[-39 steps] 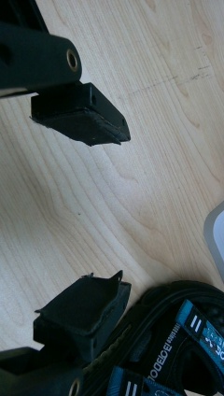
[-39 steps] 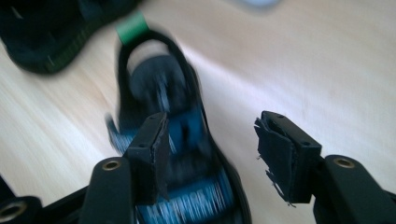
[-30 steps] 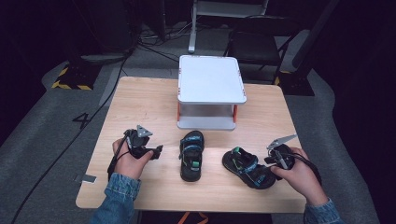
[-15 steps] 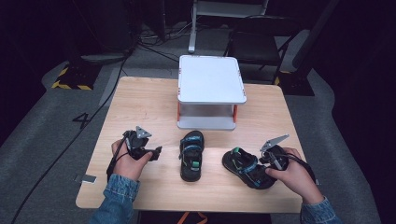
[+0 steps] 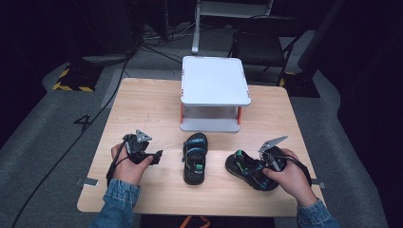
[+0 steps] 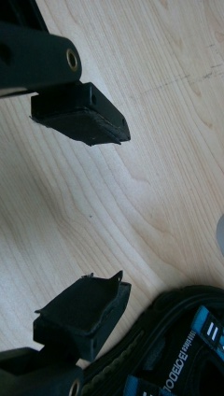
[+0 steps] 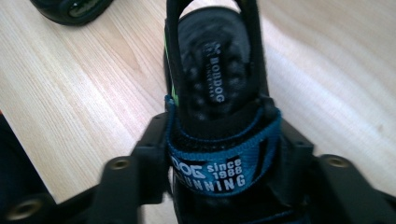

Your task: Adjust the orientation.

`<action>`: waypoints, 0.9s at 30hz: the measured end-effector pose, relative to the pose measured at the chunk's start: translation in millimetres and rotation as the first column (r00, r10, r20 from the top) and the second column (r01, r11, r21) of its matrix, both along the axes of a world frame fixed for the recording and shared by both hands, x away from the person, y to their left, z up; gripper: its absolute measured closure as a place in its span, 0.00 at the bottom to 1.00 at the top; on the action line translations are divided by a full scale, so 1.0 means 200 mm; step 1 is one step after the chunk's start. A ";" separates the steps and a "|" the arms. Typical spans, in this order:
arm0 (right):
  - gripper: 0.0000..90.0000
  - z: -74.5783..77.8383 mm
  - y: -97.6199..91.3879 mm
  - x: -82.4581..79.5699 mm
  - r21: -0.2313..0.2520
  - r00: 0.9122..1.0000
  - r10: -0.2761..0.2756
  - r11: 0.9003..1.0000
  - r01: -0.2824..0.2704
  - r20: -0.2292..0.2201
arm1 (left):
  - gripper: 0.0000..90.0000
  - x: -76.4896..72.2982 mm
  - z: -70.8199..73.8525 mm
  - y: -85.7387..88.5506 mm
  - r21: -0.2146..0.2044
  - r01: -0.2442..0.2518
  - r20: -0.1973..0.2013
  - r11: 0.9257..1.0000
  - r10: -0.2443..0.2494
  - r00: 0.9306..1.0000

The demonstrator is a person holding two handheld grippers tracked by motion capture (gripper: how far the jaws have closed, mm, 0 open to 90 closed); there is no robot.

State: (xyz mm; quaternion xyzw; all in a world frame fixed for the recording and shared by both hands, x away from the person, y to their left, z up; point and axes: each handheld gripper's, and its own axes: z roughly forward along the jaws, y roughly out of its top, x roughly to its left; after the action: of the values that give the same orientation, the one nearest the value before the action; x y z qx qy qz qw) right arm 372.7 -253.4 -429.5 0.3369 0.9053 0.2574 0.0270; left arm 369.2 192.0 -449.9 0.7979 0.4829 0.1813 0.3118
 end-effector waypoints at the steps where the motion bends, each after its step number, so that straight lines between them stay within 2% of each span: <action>1: 0.57 0.01 0.00 0.01 -0.002 1.000 0.001 1.000 0.000 0.023 | 0.27 0.00 0.00 0.00 0.001 -0.003 -0.001 1.000 0.003 1.000; 2: 0.57 0.04 0.00 0.04 0.009 0.997 0.002 1.000 -0.002 0.081 | 0.27 -0.01 -0.01 0.01 0.002 -0.005 -0.004 1.000 0.005 1.000; 3: 0.57 0.04 0.00 0.04 0.009 0.997 0.002 1.000 -0.002 0.081 | 0.27 -0.01 -0.01 0.01 0.002 -0.005 -0.004 1.000 0.005 1.000; 4: 0.57 0.07 0.00 0.09 0.023 0.991 0.003 1.000 -0.006 0.132 | 0.27 -0.03 -0.02 0.02 0.007 -0.010 -0.012 1.000 0.010 1.000; 6: 0.56 0.06 0.02 0.16 0.008 0.987 0.023 1.000 -0.025 0.161 | 0.27 -0.05 -0.02 0.04 0.007 -0.020 -0.013 1.000 0.020 1.000; 7: 0.56 0.06 0.02 0.16 0.008 0.987 0.023 1.000 -0.025 0.161 | 0.27 -0.05 -0.02 0.04 0.007 -0.020 -0.013 1.000 0.020 1.000; 8: 0.55 0.01 0.05 0.23 -0.025 0.988 0.037 0.999 -0.034 0.147 | 0.27 -0.07 -0.02 0.06 0.008 -0.036 -0.017 0.999 0.036 0.999; 10: 0.50 -0.04 0.07 0.29 -0.044 0.990 0.037 0.999 -0.031 0.134 | 0.27 -0.09 -0.02 0.09 0.004 -0.056 -0.016 0.998 0.056 0.998; 13: 0.38 -0.04 0.03 0.33 0.047 0.994 -0.006 0.999 0.001 0.111 | 0.27 -0.11 -0.02 0.12 0.004 -0.072 -0.014 0.997 0.072 0.997; 15: 0.35 -0.03 0.02 0.33 0.057 0.995 -0.018 0.998 0.013 0.096 | 0.27 -0.11 -0.02 0.12 0.006 -0.073 -0.017 0.997 0.073 0.997; 16: 0.27 0.00 0.01 0.32 0.064 0.990 -0.036 0.998 0.027 0.134 | 0.27 -0.12 -0.03 0.13 0.004 -0.079 -0.015 0.997 0.079 0.997; 17: 0.27 0.00 0.01 0.32 0.064 0.990 -0.036 0.998 0.027 0.134 | 0.27 -0.12 -0.03 0.13 0.004 -0.079 -0.015 0.997 0.079 0.997; 18: 0.29 0.06 0.03 0.30 0.110 0.980 -0.068 0.993 0.048 0.188 | 0.27 -0.13 -0.03 0.13 0.007 -0.080 -0.019 0.997 0.080 0.997; 19: 0.32 0.09 0.04 0.30 0.144 0.973 -0.079 0.988 0.048 0.215 | 0.27 -0.14 -0.04 0.13 0.005 -0.082 -0.022 0.997 0.082 0.996; 21: 0.46 0.12 0.08 0.28 0.216 0.968 -0.088 0.976 0.036 0.234 | 0.27 -0.15 -0.04 0.15 0.006 -0.089 -0.025 0.996 0.090 0.996; 22: 0.52 0.12 0.11 0.28 0.229 0.968 -0.067 0.973 0.009 0.244 | 0.27 -0.16 -0.04 0.15 0.004 -0.094 -0.023 0.996 0.094 0.995; 23: 0.57 0.11 0.13 0.29 0.223 0.965 -0.053 0.975 -0.005 0.256 | 0.27 -0.17 -0.04 0.16 0.004 -0.101 -0.024 0.995 0.101 0.995; 25: 0.62 0.08 0.17 0.30 0.237 0.960 -0.083 0.971 0.019 0.266 | 0.27 -0.18 -0.04 0.18 0.003 -0.112 -0.021 0.994 0.113 0.993; 27: 0.72 0.05 0.19 0.32 0.256 0.964 -0.107 0.966 0.043 0.245 | 0.27 -0.19 -0.04 0.19 0.003 -0.117 -0.021 0.993 0.118 0.993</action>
State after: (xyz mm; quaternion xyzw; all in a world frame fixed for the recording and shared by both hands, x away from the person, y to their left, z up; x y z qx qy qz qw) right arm 436.8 -215.0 -419.1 0.3357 0.8413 0.4089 0.1114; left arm 330.6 229.7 -457.7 0.7703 0.5321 0.1915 0.2947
